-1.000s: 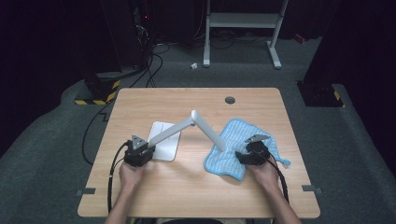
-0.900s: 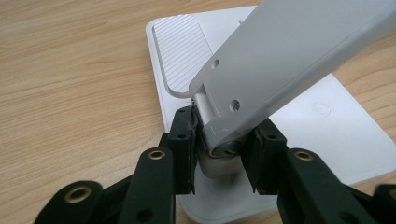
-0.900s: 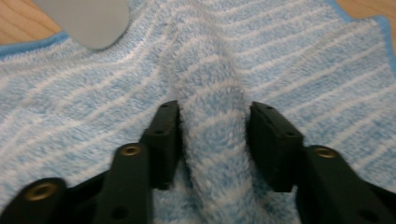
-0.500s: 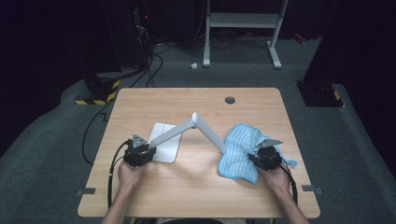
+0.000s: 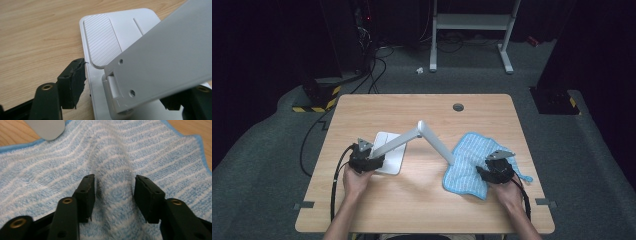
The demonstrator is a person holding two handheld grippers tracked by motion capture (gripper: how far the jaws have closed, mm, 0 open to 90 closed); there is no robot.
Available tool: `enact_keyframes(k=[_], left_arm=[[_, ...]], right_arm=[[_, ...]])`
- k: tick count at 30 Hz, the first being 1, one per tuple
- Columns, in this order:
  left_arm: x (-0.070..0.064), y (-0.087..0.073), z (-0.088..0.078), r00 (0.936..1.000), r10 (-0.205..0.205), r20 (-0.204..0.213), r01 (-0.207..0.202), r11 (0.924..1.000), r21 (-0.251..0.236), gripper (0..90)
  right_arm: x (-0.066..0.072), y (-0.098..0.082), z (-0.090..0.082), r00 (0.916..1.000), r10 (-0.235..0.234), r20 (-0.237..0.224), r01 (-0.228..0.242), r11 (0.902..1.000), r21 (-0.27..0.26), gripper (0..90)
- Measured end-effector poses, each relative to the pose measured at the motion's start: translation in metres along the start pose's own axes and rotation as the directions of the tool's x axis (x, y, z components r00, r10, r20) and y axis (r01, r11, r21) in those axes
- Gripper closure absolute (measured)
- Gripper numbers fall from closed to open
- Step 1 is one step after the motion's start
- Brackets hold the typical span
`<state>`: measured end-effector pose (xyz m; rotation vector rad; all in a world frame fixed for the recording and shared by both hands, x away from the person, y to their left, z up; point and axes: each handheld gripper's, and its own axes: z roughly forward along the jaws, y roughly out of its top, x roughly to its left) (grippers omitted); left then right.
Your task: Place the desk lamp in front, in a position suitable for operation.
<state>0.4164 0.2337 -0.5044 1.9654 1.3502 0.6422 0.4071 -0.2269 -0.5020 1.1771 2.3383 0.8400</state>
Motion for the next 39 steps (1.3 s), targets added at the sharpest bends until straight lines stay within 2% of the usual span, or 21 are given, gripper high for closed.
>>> enact_keyframes(k=[3, 6, 9, 11, 12, 13, 15, 19, 25, 27, 29, 33, 35, 36, 39], left_arm=[[0.000, -0.001, 0.006, 1.0000, -0.005, -0.005, 0.005, 0.9999, 0.014, 29.5], [0.003, -0.004, 0.010, 0.9983, -0.054, 0.022, 0.054, 0.9985, -0.009, 27.9], [0.004, -0.008, 0.013, 0.9957, -0.082, 0.043, 0.083, 0.9959, -0.034, 25.5], [0.007, -0.013, 0.015, 0.9894, -0.121, 0.080, 0.125, 0.9910, -0.048, 21.8], [0.009, -0.014, 0.017, 0.9841, -0.147, 0.099, 0.152, 0.9873, -0.045, 20.5], [0.013, -0.015, 0.018, 0.9746, -0.184, 0.128, 0.189, 0.9817, -0.027, 18.7], [0.012, -0.015, 0.018, 0.9767, -0.174, 0.126, 0.179, 0.9835, -0.028, 17.8], [0.010, -0.015, 0.019, 0.9763, -0.160, 0.146, 0.165, 0.9859, -0.025, 18.0], [0.006, -0.014, 0.019, 0.9760, -0.147, 0.161, 0.153, 0.9879, -0.025, 18.1], [0.002, -0.014, 0.019, 0.9755, -0.142, 0.168, 0.149, 0.9886, -0.026, 18.1], [0.001, -0.014, 0.019, 0.9754, -0.140, 0.170, 0.147, 0.9888, -0.026, 18.1], [0.000, -0.015, 0.018, 0.9749, -0.150, 0.165, 0.156, 0.9874, -0.026, 18.3], [-0.001, -0.015, 0.018, 0.9752, -0.152, 0.161, 0.158, 0.9871, -0.027, 18.4], [-0.002, -0.015, 0.018, 0.9751, -0.154, 0.160, 0.160, 0.9867, -0.028, 18.5], [-0.003, -0.015, 0.018, 0.9751, -0.157, 0.156, 0.164, 0.9861, -0.029, 18.6]], right_arm=[[-0.003, -0.001, -0.003, 0.9998, 0.020, 0.006, -0.020, 0.9997, -0.016, 43.2], [-0.006, -0.003, -0.001, 0.9994, 0.035, 0.001, -0.035, 0.9994, -0.002, 37.9], [-0.009, -0.006, 0.000, 0.9987, 0.051, 0.005, -0.051, 0.9987, -0.004, 33.8], [-0.013, -0.006, -0.003, 0.9974, 0.072, 0.002, -0.072, 0.9971, -0.024, 30.9], [-0.014, -0.006, -0.005, 0.9968, 0.079, -0.002, -0.079, 0.9965, -0.028, 29.9], [-0.015, -0.006, -0.005, 0.9965, 0.084, -0.007, -0.084, 0.9960, -0.031, 28.8], [-0.018, -0.006, -0.006, 0.9959, 0.089, -0.014, -0.089, 0.9958, -0.022, 25.8], [-0.020, -0.007, -0.001, 0.9939, 0.105, -0.034, -0.105, 0.9945, 0.008, 21.9], [-0.016, -0.006, 0.007, 0.9961, 0.087, -0.017, -0.086, 0.9953, 0.045, 19.6], [-0.013, -0.005, 0.008, 0.9969, 0.079, 0.001, -0.079, 0.9953, 0.055, 23.1], [-0.010, -0.004, 0.007, 0.9985, 0.054, -0.004, -0.054, 0.9972, 0.052, 40.9], [-0.003, -0.001, 0.005, 0.9999, -0.001, -0.017, 0.001, 0.9993, 0.037, 66.1], [-0.001, 0.000, 0.004, 0.9993, -0.006, -0.036, 0.007, 0.9997, 0.025, 72.5], [-0.001, 0.000, 0.003, 0.9982, -0.001, -0.060, 0.002, 0.9999, 0.012, 73.9], [0.003, 0.003, -0.002, 0.9938, -0.002, -0.111, -0.001, 0.9996, -0.027, 74.6]])
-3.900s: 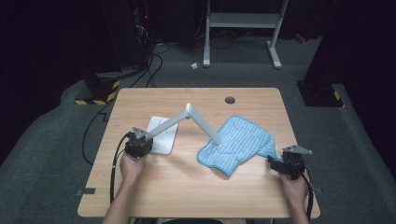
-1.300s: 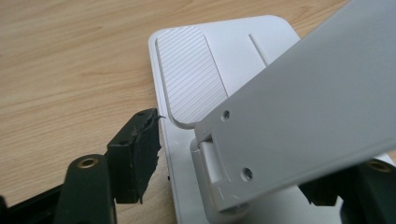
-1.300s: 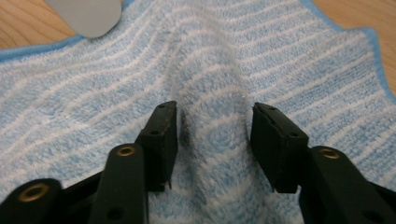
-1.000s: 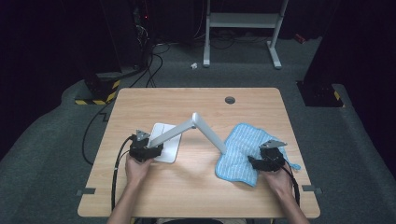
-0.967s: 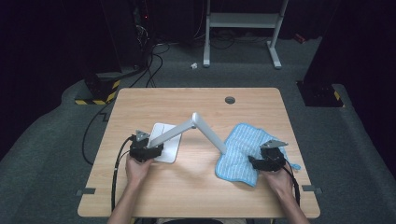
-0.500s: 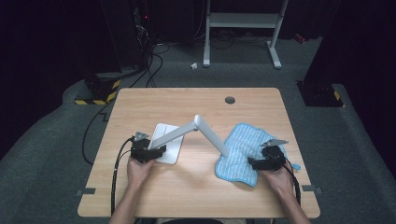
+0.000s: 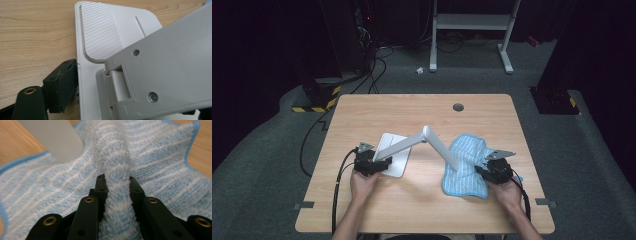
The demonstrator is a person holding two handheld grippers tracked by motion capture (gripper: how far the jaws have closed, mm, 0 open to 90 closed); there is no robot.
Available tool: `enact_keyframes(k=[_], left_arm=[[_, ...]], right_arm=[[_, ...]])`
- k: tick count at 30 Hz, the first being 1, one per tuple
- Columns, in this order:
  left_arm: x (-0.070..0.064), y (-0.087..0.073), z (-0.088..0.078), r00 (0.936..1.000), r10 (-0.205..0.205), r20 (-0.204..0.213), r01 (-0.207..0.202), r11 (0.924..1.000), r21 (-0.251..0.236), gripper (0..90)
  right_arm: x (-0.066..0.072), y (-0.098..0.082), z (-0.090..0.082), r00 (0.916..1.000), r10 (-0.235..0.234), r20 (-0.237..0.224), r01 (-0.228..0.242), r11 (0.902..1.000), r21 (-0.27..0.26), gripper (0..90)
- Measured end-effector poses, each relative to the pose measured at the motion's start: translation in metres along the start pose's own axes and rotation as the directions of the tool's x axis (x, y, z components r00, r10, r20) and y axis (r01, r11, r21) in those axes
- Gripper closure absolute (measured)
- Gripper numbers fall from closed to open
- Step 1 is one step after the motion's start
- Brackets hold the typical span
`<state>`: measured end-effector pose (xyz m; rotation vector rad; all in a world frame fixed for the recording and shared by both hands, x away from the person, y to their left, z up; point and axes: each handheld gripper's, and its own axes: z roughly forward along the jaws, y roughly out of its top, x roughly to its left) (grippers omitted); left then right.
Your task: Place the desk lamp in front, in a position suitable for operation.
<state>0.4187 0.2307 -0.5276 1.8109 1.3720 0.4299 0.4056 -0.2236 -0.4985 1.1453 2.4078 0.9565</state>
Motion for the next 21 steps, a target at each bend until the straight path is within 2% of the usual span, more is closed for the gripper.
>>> enact_keyframes(k=[3, 8, 13, 21], left_arm=[[-0.001, 0.000, 0.000, 1.0000, -0.003, -0.002, 0.003, 1.0000, 0.000, 18.7], [-0.005, -0.002, -0.001, 1.0000, -0.005, -0.006, 0.005, 1.0000, -0.001, 18.8], [-0.008, -0.003, -0.001, 0.9998, -0.014, -0.014, 0.014, 0.9999, -0.006, 18.9], [-0.009, -0.003, -0.001, 0.9996, -0.017, -0.024, 0.017, 0.9998, -0.005, 19.0]], right_arm=[[0.008, 0.008, -0.005, 0.9993, -0.025, -0.027, 0.024, 0.9991, -0.035, 74.7], [0.020, 0.024, -0.007, 0.9954, -0.031, -0.090, 0.024, 0.9969, -0.075, 74.8], [0.033, 0.034, -0.007, 0.9917, -0.050, -0.118, 0.036, 0.9923, -0.119, 74.8], [0.044, 0.058, -0.022, 0.9843, -0.065, -0.164, 0.031, 0.9799, -0.197, 74.7]])
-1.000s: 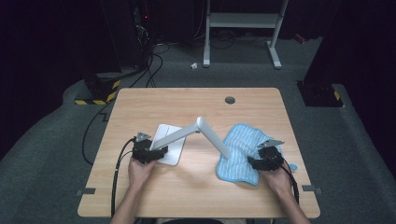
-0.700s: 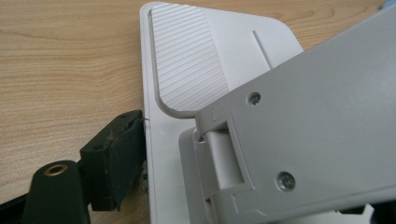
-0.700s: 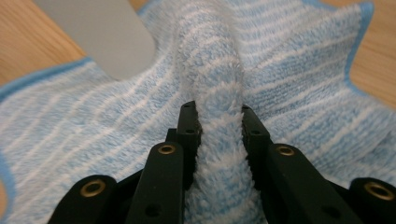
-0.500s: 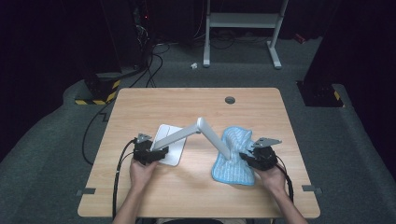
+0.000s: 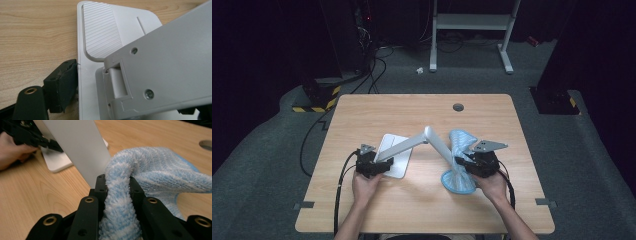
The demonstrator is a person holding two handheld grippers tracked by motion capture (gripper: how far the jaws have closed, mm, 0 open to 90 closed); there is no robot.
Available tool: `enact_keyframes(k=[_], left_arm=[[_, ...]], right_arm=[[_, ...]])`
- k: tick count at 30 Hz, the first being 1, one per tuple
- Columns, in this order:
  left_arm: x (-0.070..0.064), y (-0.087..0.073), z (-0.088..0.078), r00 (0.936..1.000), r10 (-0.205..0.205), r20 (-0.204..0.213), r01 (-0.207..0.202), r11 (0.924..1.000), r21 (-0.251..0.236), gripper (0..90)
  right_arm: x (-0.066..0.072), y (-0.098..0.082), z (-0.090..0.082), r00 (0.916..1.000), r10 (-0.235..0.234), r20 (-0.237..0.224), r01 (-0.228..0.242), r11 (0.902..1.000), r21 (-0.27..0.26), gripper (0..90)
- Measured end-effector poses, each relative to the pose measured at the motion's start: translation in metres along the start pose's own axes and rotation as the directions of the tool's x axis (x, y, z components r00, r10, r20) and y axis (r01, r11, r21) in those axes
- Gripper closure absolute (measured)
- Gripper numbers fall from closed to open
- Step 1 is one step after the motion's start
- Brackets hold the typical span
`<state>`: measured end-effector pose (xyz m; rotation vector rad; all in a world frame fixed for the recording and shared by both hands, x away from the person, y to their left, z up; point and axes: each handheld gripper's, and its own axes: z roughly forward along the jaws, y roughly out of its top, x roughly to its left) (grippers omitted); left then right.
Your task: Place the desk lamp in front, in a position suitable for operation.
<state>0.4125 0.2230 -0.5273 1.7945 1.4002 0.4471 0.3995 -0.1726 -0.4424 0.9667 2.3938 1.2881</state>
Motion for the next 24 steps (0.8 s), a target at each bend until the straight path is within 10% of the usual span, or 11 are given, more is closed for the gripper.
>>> enact_keyframes(k=[11, 24], left_arm=[[-0.001, 0.000, 0.000, 1.0000, 0.008, 0.000, -0.008, 1.0000, 0.003, 18.9], [-0.003, 0.000, 0.001, 1.0000, -0.001, -0.009, 0.001, 1.0000, 0.002, 17.8]], right_arm=[[0.023, 0.054, -0.023, 0.9943, -0.095, -0.049, 0.089, 0.9901, -0.108, 74.6], [0.074, 0.123, -0.048, 0.9766, -0.215, 0.007, 0.211, 0.9495, -0.233, 74.5]])
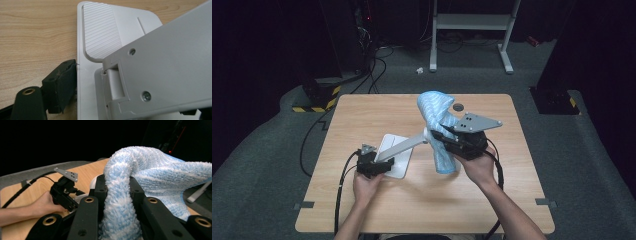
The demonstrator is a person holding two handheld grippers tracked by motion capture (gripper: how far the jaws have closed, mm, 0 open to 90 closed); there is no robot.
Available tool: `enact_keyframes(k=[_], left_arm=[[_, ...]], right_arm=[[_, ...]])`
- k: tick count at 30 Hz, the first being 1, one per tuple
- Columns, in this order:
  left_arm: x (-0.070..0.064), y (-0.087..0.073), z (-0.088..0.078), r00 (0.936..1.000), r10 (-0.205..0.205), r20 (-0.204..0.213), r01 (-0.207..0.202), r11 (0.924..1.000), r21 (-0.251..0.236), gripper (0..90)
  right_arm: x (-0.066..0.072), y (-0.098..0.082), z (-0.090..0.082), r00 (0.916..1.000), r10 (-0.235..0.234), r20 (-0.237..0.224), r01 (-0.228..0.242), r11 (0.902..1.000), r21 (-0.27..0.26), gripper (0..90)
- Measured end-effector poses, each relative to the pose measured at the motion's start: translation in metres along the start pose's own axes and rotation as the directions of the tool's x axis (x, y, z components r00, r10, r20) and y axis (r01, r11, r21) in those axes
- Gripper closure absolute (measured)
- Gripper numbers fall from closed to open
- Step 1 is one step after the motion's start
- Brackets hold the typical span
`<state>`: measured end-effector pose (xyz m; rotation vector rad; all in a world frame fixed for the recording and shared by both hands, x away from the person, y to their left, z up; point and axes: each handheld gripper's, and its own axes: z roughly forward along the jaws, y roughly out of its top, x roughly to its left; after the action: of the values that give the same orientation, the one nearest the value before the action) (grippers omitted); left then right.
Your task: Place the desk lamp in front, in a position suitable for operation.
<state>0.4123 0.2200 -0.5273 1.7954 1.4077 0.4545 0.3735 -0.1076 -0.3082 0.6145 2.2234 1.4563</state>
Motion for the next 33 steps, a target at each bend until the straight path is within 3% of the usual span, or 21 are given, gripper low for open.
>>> enact_keyframes(k=[2, 5, 9, 12, 15, 16, 18, 19, 22, 23, 26, 28, 33], left_arm=[[0.000, 0.000, 0.000, 1.0000, 0.000, -0.002, 0.000, 1.0000, 0.001, 17.8], [-0.001, 0.000, 0.000, 1.0000, -0.004, -0.004, 0.004, 1.0000, 0.001, 17.8], [-0.001, 0.000, 0.000, 1.0000, -0.004, -0.004, 0.004, 1.0000, 0.001, 17.7], [-0.001, 0.000, 0.000, 1.0000, -0.004, -0.004, 0.004, 1.0000, 0.001, 17.8], [-0.001, 0.000, 0.000, 1.0000, -0.002, -0.007, 0.002, 1.0000, 0.001, 17.7], [-0.001, 0.000, 0.000, 1.0000, 0.000, -0.009, 0.000, 1.0000, 0.002, 17.7], [-0.002, 0.000, 0.000, 0.9999, -0.001, -0.011, 0.001, 1.0000, 0.000, 17.3], [-0.002, 0.000, 0.001, 0.9999, -0.003, -0.013, 0.003, 1.0000, -0.001, 17.0], [-0.003, 0.000, 0.001, 0.9999, -0.003, -0.017, 0.003, 1.0000, 0.001, 16.6], [-0.003, 0.000, 0.001, 0.9999, -0.003, -0.017, 0.003, 1.0000, 0.001, 16.5], [-0.003, 0.000, 0.001, 0.9998, -0.002, -0.019, 0.002, 1.0000, 0.000, 16.5], [-0.003, 0.000, 0.001, 0.9998, -0.001, -0.020, 0.001, 1.0000, 0.001, 16.5], [-0.004, 0.000, 0.001, 0.9997, -0.005, -0.023, 0.004, 1.0000, -0.002, 16.5]], right_arm=[[0.001, -0.003, 0.000, 0.9998, -0.010, 0.017, 0.010, 1.0000, 0.001, 74.5], [-0.003, -0.018, -0.002, 0.9995, 0.022, 0.023, -0.022, 0.9996, 0.014, 74.5], [-0.012, -0.057, 0.007, 0.9955, 0.062, 0.072, -0.068, 0.9934, 0.092, 74.5], [-0.023, -0.092, 0.015, 0.9882, 0.110, 0.107, -0.127, 0.9786, 0.162, 74.5], [-0.036, -0.131, 0.024, 0.9745, 0.177, 0.137, -0.207, 0.9468, 0.247, 74.5], [-0.040, -0.139, 0.026, 0.9704, 0.195, 0.143, -0.227, 0.9379, 0.262, 74.5], [-0.042, -0.147, 0.027, 0.9659, 0.215, 0.144, -0.248, 0.9300, 0.272, 74.5], [-0.043, -0.148, 0.027, 0.9652, 0.217, 0.145, -0.250, 0.9293, 0.272, 74.4], [-0.038, -0.136, 0.024, 0.9714, 0.193, 0.139, -0.223, 0.9398, 0.259, 74.3], [-0.035, -0.124, 0.021, 0.9768, 0.176, 0.122, -0.200, 0.9515, 0.233, 74.3], [-0.027, -0.099, 0.016, 0.9864, 0.129, 0.101, -0.147, 0.9712, 0.188, 74.3], [-0.018, -0.073, 0.011, 0.9926, 0.088, 0.084, -0.098, 0.9861, 0.134, 74.2], [-0.004, -0.031, 0.002, 0.9979, 0.027, 0.059, -0.029, 0.9988, 0.039, 74.0]])
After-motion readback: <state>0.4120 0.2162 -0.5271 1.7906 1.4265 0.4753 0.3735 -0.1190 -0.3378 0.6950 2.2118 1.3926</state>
